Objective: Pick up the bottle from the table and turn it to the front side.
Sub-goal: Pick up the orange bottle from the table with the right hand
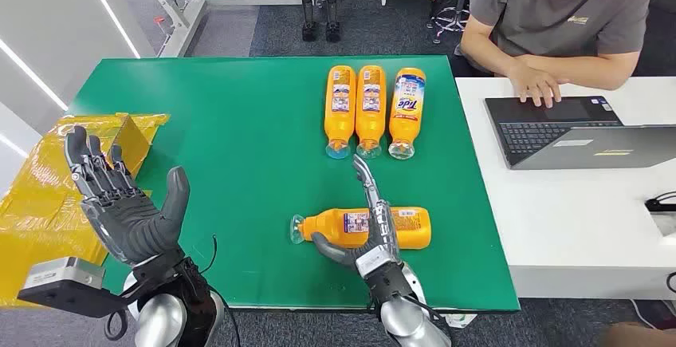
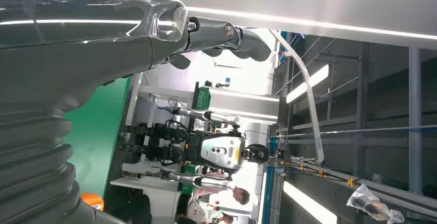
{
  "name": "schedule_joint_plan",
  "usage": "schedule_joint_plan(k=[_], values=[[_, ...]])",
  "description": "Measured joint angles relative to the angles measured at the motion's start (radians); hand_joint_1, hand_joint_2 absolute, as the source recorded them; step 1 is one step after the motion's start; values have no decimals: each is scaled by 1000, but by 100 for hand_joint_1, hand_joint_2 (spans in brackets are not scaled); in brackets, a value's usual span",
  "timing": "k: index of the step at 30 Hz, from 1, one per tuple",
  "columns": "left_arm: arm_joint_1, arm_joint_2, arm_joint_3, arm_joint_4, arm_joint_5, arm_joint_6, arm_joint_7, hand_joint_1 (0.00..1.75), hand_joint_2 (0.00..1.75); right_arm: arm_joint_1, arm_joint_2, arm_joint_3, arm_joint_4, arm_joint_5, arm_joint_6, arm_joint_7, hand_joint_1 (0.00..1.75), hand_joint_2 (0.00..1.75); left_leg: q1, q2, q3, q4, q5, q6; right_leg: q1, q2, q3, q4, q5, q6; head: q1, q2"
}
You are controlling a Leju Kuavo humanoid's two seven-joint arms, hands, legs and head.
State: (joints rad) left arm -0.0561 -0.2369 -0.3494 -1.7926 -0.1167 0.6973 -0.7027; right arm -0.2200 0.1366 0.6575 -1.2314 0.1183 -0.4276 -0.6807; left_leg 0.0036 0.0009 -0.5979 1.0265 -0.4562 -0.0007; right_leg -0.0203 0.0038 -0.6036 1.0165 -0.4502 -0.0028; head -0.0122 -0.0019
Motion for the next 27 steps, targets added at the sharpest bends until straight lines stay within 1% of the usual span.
schedule_joint_plan(k=[2,4,9,13,17,20,21,24,25,27], values=[[0,0,0,0,0,0,0,0,175,0,0,0,0,7,-1,2,0,175,0,0,0,0,0,0,0,0,0,0,0,0,0,0],[0,0,0,0,1,0,0,0,175,-3,-1,2,0,43,-3,20,0,175,0,0,0,0,0,0,0,0,0,0,0,0,0,0],[-1,1,0,0,11,0,0,0,175,-46,-29,31,0,265,13,148,0,175,0,0,0,0,0,0,0,0,0,0,0,0,0,0],[-1,1,0,0,14,0,0,0,175,-75,-51,49,0,318,25,188,0,175,0,0,0,0,0,0,0,0,0,0,0,0,0,0],[-2,3,0,0,19,0,0,0,175,-105,-70,62,0,414,87,264,0,175,0,0,0,0,0,0,0,0,0,0,0,0,0,0],[-2,4,0,0,20,0,0,0,175,-109,-72,64,0,425,97,273,0,175,0,0,0,0,0,0,0,0,0,0,0,0,0,0],[-3,6,0,0,23,0,0,0,175,-130,-83,68,4,451,149,293,0,175,0,0,0,0,0,0,0,0,0,0,0,0,0,0],[-16,26,-12,2,55,-1,0,0,175,-267,-138,110,72,572,424,355,0,175,0,0,0,1,1,0,0,0,0,0,1,0,0,0],[-24,32,-19,4,67,-2,0,0,175,-307,-150,124,103,589,485,357,0,175,0,0,0,1,1,0,0,0,0,0,1,0,0,0],[-38,39,-28,12,82,-14,0,0,175,-367,-168,146,156,592,557,357,0,175,0,0,0,1,1,1,0,0,0,0,1,0,0,0]])
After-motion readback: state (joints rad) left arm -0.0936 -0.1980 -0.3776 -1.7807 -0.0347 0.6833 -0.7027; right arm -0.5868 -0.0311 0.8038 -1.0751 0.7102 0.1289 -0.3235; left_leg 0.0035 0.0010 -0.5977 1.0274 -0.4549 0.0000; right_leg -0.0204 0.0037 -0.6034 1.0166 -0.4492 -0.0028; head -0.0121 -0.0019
